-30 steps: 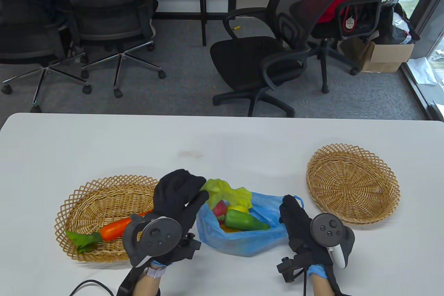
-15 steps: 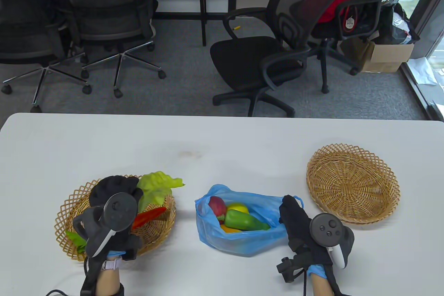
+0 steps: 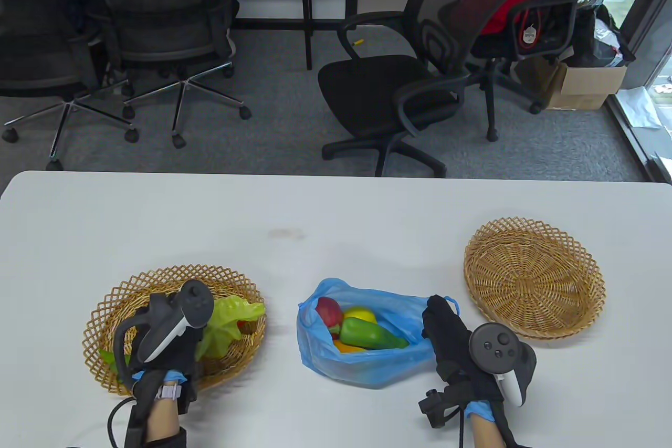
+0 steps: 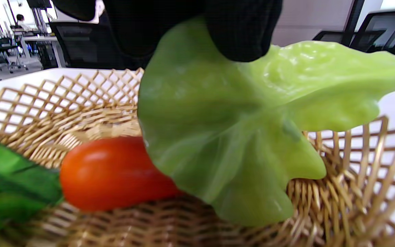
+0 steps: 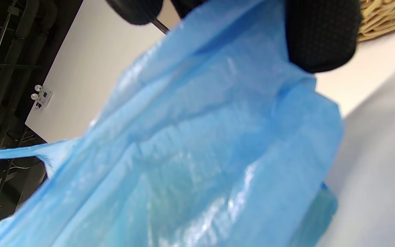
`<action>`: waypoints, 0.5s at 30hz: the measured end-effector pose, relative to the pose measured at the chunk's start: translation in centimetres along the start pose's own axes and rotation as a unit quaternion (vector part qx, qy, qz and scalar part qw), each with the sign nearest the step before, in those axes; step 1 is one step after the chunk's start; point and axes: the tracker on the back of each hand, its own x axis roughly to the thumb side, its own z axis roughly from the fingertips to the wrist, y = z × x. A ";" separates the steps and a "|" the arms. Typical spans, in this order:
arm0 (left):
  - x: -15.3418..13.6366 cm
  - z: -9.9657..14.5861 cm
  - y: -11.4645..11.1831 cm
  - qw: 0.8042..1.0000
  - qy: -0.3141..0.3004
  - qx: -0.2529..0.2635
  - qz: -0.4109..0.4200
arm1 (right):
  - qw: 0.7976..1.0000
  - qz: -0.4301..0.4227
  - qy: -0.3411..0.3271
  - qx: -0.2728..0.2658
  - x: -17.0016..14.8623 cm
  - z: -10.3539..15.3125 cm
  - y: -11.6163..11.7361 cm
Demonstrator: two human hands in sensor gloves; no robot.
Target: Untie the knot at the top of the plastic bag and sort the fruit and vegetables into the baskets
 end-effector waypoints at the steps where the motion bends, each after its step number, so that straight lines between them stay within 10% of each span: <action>1: 0.0 -0.1 -0.1 1.000 0.002 -0.011 -0.002 | 1.000 0.000 0.000 0.000 0.0 0.0 0.0; 15: -0.6 -1.8 -2.4 0.999 0.039 -0.028 -0.013 | 1.000 0.001 -0.004 0.001 0.1 0.0 0.1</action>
